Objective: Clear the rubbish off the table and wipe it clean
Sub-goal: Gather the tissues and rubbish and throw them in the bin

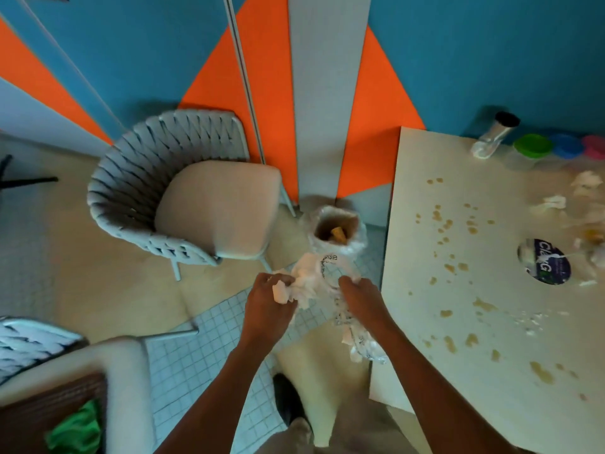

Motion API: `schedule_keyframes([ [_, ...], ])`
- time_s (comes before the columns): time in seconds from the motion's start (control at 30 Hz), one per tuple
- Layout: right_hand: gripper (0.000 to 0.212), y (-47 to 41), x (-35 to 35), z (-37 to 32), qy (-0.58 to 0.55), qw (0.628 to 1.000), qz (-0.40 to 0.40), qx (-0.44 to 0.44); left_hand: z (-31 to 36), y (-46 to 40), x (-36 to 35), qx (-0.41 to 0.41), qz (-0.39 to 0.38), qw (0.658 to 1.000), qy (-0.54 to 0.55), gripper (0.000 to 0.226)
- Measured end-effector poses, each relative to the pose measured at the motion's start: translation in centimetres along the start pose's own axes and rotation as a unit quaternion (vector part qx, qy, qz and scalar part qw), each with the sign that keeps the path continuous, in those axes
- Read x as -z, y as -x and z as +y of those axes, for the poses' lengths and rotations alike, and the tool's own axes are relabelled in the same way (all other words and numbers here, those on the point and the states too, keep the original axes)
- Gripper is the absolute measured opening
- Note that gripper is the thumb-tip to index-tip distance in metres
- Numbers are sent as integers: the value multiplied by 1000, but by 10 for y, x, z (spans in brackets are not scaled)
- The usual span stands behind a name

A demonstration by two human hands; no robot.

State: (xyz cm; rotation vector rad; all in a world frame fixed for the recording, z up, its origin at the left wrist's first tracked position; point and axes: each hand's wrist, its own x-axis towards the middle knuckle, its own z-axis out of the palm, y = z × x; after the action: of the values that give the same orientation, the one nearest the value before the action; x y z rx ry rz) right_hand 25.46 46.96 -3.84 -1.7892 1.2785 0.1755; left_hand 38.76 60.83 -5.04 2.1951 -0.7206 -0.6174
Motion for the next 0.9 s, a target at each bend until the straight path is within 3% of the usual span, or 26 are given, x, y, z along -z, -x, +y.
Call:
schedule_keyframes([
  [0.17, 28, -36, -29, -23, 42, 999, -8, 4, -23, -43, 27, 17, -24, 999, -31, 30],
  [0.23, 15, -49, -33, -30, 152, 988, -14, 32, -28, -59, 29, 21, -35, 999, -32, 30],
  [0.37, 25, -88, -38, -26, 267, 960, -11, 86, -32, -97, 24, 19, -57, 998, -28, 41],
  [0.57, 22, -168, -35, -21, 271, 960, -22, 58, -27, -165, -3, -3, -106, 990, -95, 32],
  [0.7, 24, -220, -25, -19, 226, 974, -29, 2, -14, -221, -29, -10, -156, 980, -120, 35],
  [0.8, 18, -253, -17, -17, 105, 992, -8, -68, -2, -257, -48, -20, -179, 975, -127, 35],
  [0.9, 21, -289, -7, -14, -35, 984, 29, -170, 4, -296, -73, -32, -197, 972, -128, 35],
])
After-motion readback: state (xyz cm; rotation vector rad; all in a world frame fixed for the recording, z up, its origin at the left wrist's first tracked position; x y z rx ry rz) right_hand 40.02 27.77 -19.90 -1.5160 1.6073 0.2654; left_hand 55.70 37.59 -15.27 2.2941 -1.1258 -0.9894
